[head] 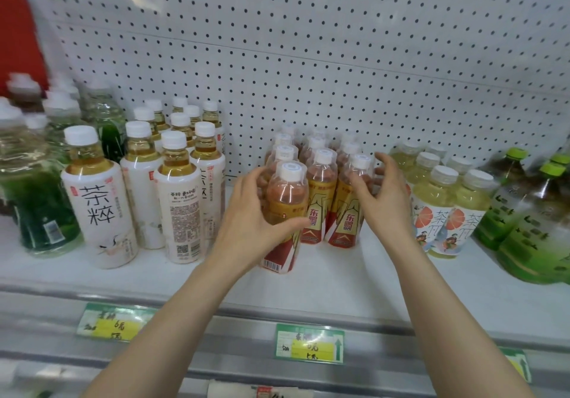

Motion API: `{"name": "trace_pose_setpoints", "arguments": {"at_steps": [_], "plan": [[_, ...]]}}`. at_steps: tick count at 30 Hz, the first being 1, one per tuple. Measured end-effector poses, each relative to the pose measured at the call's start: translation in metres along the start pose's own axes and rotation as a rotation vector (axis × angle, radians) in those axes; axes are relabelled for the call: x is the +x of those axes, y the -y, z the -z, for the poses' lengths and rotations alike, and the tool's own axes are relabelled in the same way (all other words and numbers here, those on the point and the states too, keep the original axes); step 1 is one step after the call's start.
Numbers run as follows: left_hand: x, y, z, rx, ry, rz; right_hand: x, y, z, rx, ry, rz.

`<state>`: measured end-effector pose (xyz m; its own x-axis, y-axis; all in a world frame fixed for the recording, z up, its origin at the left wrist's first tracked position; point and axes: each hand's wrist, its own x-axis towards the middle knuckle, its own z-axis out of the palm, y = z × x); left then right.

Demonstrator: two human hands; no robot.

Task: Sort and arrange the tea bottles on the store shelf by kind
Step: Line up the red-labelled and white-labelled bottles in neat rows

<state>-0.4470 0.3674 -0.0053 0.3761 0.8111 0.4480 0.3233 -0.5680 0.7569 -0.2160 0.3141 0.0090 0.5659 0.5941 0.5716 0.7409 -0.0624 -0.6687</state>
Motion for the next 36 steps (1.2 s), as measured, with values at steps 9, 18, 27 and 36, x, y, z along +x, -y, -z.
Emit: {"name": "trace_pose_setpoints", "arguments": {"at_steps": [9, 18, 27, 36], "plan": [[0.004, 0.017, 0.026, -0.335, 0.36, -0.01, 0.004, 0.0, 0.001, -0.019, 0.041, 0.004], [-0.003, 0.017, 0.0, -0.165, 0.102, -0.015, 0.003, 0.001, -0.004, 0.102, 0.157, -0.138], [0.006, 0.009, -0.01, -0.207, 0.127, -0.025, 0.003, -0.006, -0.012, -0.008, 0.194, -0.134], [-0.007, 0.005, 0.007, 0.045, 0.101, -0.05, 0.014, 0.034, 0.003, -0.064, -0.071, 0.169]]}}
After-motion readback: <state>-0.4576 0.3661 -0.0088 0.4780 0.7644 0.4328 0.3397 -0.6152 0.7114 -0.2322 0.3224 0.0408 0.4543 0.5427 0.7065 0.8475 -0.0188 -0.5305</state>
